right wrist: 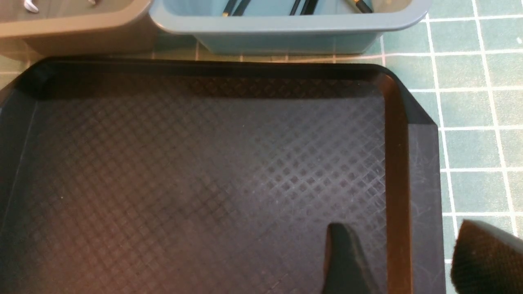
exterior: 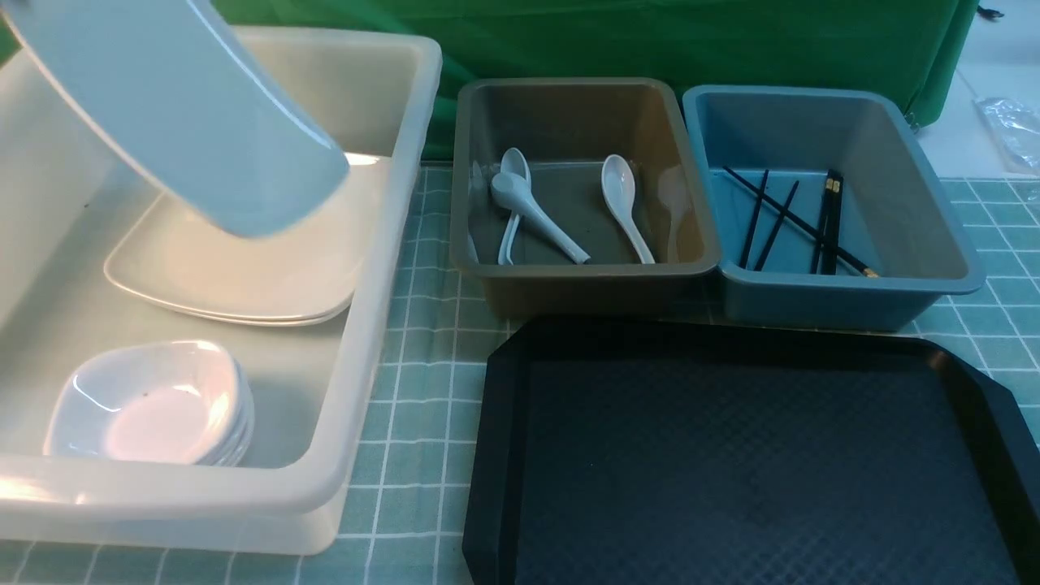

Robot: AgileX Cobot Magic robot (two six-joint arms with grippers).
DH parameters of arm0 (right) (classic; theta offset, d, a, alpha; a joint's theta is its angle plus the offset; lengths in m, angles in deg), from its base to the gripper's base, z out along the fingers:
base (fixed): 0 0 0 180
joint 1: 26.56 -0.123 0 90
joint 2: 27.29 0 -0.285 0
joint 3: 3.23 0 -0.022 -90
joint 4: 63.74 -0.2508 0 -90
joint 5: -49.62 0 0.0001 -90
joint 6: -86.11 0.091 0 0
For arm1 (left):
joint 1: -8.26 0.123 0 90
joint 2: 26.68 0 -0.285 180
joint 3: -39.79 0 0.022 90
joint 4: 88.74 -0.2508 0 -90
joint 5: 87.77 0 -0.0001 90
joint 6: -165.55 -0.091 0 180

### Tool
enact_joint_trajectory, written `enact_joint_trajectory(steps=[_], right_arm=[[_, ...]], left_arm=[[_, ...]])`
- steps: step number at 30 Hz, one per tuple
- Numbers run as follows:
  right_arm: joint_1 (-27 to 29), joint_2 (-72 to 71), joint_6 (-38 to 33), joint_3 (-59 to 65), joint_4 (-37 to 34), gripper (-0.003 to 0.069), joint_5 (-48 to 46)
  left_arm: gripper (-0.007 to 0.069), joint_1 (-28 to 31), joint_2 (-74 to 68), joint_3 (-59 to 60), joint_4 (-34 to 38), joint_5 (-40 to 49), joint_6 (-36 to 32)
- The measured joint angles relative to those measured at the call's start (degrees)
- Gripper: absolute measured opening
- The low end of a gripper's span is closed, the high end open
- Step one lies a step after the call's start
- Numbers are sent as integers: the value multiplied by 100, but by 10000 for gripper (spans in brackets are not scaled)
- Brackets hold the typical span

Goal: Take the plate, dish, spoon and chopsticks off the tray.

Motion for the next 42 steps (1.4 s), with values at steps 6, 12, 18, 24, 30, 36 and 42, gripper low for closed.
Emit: enact_joint_trajectory(steps=[6, 12, 18, 24, 30, 36, 42], right_arm=[[0, 0, 25, 1, -4, 387, -49], [0, 0, 42, 1, -72, 387, -166], [0, 0, 64, 1, -144, 387, -198], [0, 0, 105, 6, -271, 387, -345], [0, 0, -74, -11, -288, 387, -505], [0, 5, -376, -752, -288, 314, -1132], [0, -279, -762, -2334, -266, 40, -1357]], left_arm=[[29, 14, -291, 685, 569, -809, -207], [22, 52, -644, 867, 317, -885, -295], [66, 93, -1085, 867, -39, -570, -300], [253, 57, -1437, 899, -130, -357, -367], [526, 46, -1230, 705, -773, 147, -222], [459, 8, -589, 646, -583, 441, -374], [57, -519, 665, 641, 444, 629, -1163]])
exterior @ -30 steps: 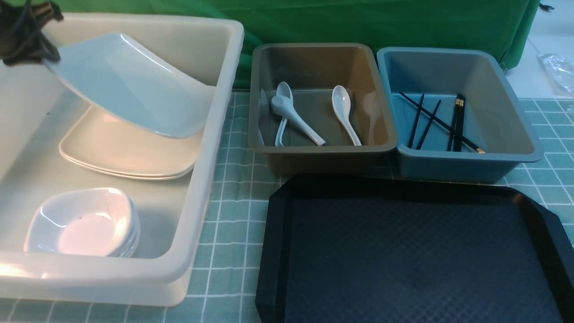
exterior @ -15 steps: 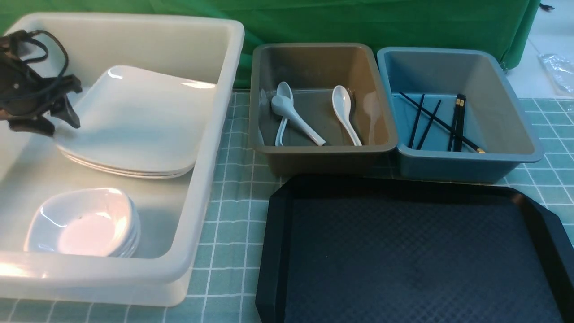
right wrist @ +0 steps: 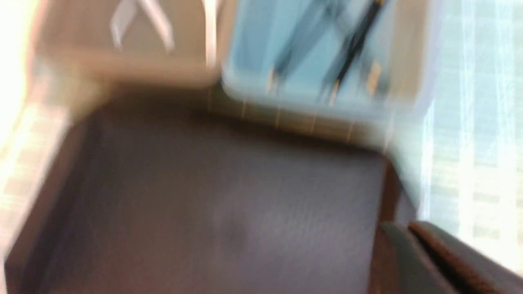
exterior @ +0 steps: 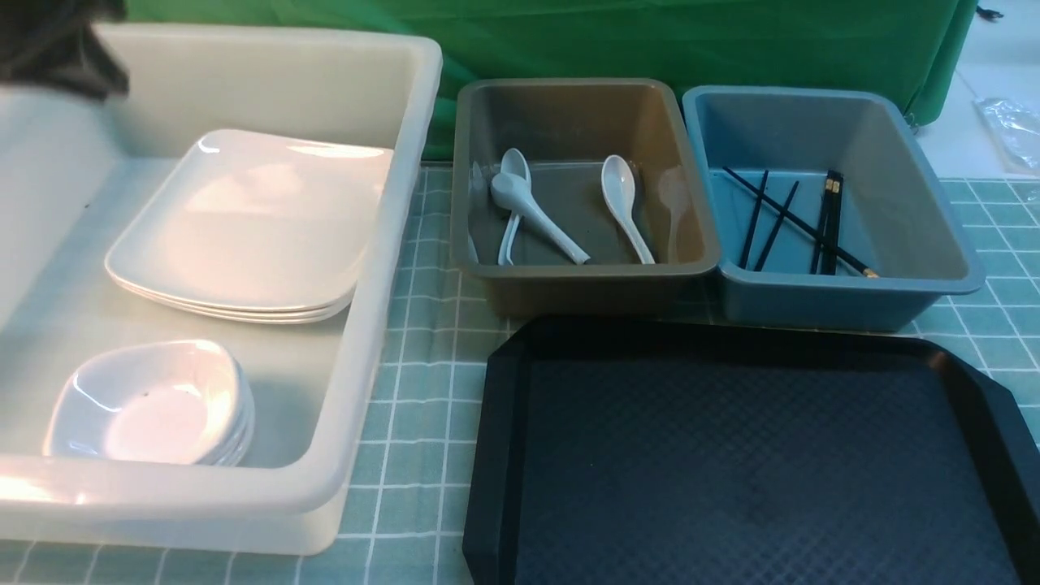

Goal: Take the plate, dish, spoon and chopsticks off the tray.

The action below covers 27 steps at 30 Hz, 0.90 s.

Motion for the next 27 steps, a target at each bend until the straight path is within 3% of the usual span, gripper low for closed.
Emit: enact_joint_trajectory(steps=[2, 7, 11, 15, 19, 21, 23, 27], right_arm=[[0, -463, 15, -225, 99, 28, 401], [0, -1784, 388, 122, 803, 24, 1495], [0, -3324, 888, 1478, 1306, 23, 2856], [0, -4121, 936, 2525, 1359, 24, 3778], [0, -4558, 949, 3348, 1377, 34, 4586], [0, -4594, 949, 3445, 1375, 41, 4660], [0, -4602, 955, 3535, 1375, 64, 4725], [0, -4607, 955, 3548, 1378, 90, 4794]], left_arm=[[17, -264, 587, 48, 126, -6, -112], [3, -931, 1786, 374, 168, -66, -195], [0, -1875, 3191, 1430, 226, -515, -282], [0, -2408, 4370, 2596, 249, -893, -321], [0, -2611, 5917, 4325, 382, -1730, -369], [0, -2617, 6302, 4776, 402, -1989, -345], [0, -2619, 7415, 6100, 402, -2885, -112], [6, -2619, 8741, 7668, 442, -3944, 9]])
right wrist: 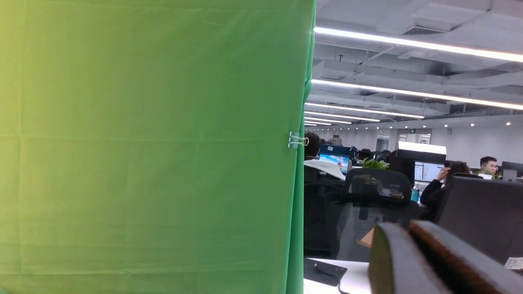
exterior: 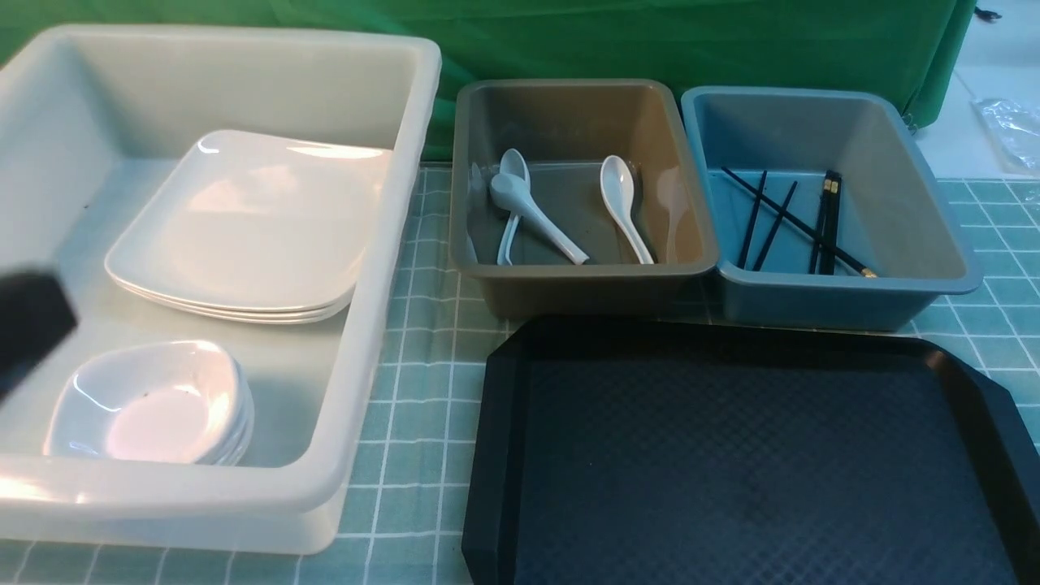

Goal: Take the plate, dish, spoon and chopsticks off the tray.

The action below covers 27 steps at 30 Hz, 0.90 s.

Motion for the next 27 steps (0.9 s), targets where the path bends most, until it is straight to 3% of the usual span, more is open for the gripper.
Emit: enact_joint_trajectory(steps=[4, 17, 27], right_arm=[[0, 0, 2, 0, 0, 106, 2], [0, 0, 2, 0, 0, 134, 7], [0, 0, 7, 0, 0, 144, 7]], left_arm=[[10, 0, 705, 677, 0, -479, 7], [10, 0, 813, 747, -7, -567, 0], [11, 56, 876, 930, -786, -670, -137]])
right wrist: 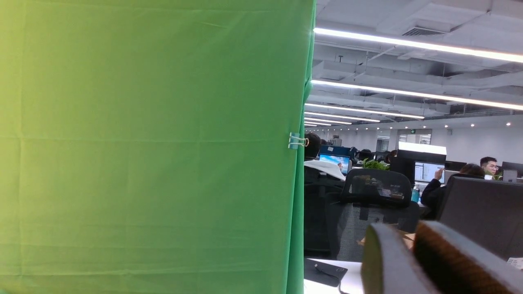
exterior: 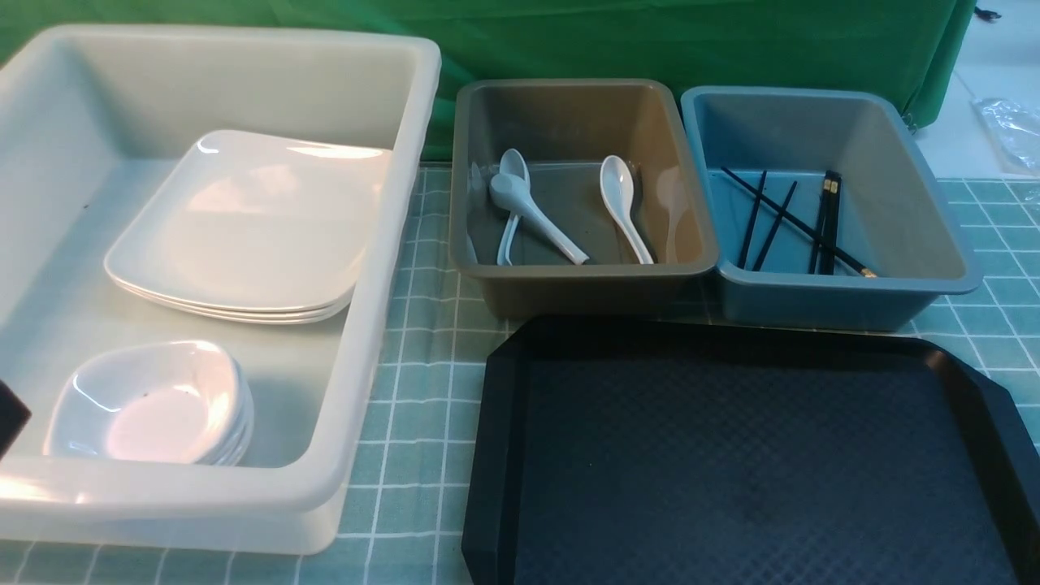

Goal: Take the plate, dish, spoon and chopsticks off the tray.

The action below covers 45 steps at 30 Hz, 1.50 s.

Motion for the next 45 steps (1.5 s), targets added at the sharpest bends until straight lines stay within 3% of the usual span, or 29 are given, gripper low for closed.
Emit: enact_joint_trajectory(steps=[11, 15, 22, 40, 45], right_arm=[[0, 0, 0, 0, 0, 160, 0], [0, 0, 0, 0, 0, 165, 0], [0, -6, 0, 0, 0, 181, 0], [0, -6, 0, 0, 0, 209, 0], [0, -6, -318, 0, 46, 214, -15]], left_arm=[[11, 1539, 481, 1635, -322, -788, 5], [11, 1854, 500, 2060, -335, -866, 66], [11, 1870, 500, 2086, -406, -358, 71], [11, 1870, 500, 2086, -423, -338, 60], [11, 1870, 500, 2086, -423, -338, 46]])
